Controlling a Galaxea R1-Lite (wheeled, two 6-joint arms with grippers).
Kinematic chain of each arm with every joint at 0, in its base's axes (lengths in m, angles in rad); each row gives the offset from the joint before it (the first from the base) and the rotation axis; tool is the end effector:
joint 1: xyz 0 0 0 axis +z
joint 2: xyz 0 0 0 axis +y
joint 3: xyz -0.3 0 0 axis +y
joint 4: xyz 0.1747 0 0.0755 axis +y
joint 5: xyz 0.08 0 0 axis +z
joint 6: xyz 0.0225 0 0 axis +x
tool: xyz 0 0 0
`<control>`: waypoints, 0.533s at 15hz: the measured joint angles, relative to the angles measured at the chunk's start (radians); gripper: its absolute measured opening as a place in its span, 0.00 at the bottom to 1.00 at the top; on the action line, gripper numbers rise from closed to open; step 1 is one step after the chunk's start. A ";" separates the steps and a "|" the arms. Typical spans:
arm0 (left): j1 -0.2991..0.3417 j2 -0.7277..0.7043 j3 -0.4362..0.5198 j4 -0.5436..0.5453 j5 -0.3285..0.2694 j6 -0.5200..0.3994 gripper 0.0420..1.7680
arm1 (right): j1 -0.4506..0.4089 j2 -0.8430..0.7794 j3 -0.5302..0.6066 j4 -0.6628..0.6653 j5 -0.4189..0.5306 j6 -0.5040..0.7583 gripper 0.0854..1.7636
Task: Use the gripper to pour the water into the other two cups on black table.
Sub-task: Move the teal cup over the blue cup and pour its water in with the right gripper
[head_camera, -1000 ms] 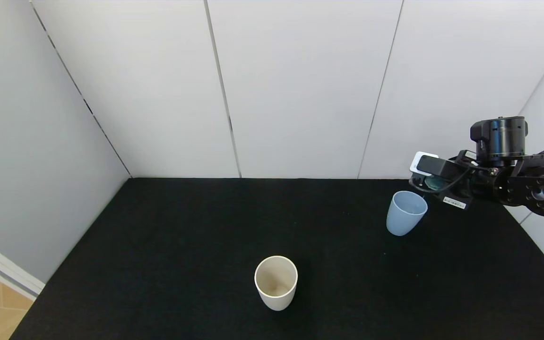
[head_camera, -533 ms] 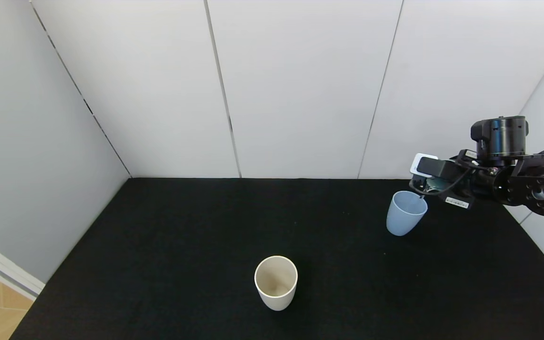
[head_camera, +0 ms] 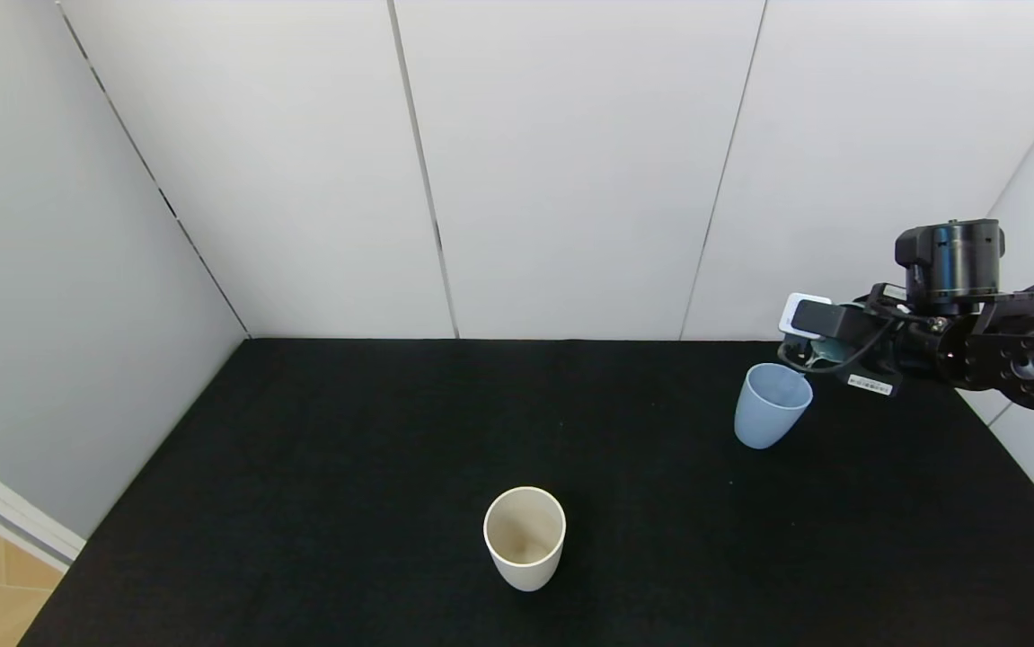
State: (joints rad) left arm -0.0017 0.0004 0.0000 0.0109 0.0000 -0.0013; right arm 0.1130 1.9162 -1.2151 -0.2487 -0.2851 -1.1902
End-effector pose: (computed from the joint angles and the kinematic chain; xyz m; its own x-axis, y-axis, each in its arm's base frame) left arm -0.0228 0.0000 0.0744 0.9999 -0.0017 -0.0113 0.0017 1.0000 -0.0013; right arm 0.3735 0.0360 0.1829 0.8893 -0.1821 -0.4195 -0.3501 0.3190 -0.8807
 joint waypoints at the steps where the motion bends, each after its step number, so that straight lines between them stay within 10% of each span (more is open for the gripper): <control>1: 0.000 0.000 0.000 0.000 0.000 0.000 0.97 | 0.000 0.000 -0.001 0.000 0.000 0.000 0.68; 8: 0.000 0.000 0.000 0.000 0.000 0.000 0.97 | -0.001 0.000 -0.002 0.001 0.003 -0.005 0.68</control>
State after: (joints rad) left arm -0.0017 0.0004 0.0000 0.0109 0.0000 -0.0013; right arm 0.1119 1.9162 -1.2174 -0.2481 -0.2823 -1.1953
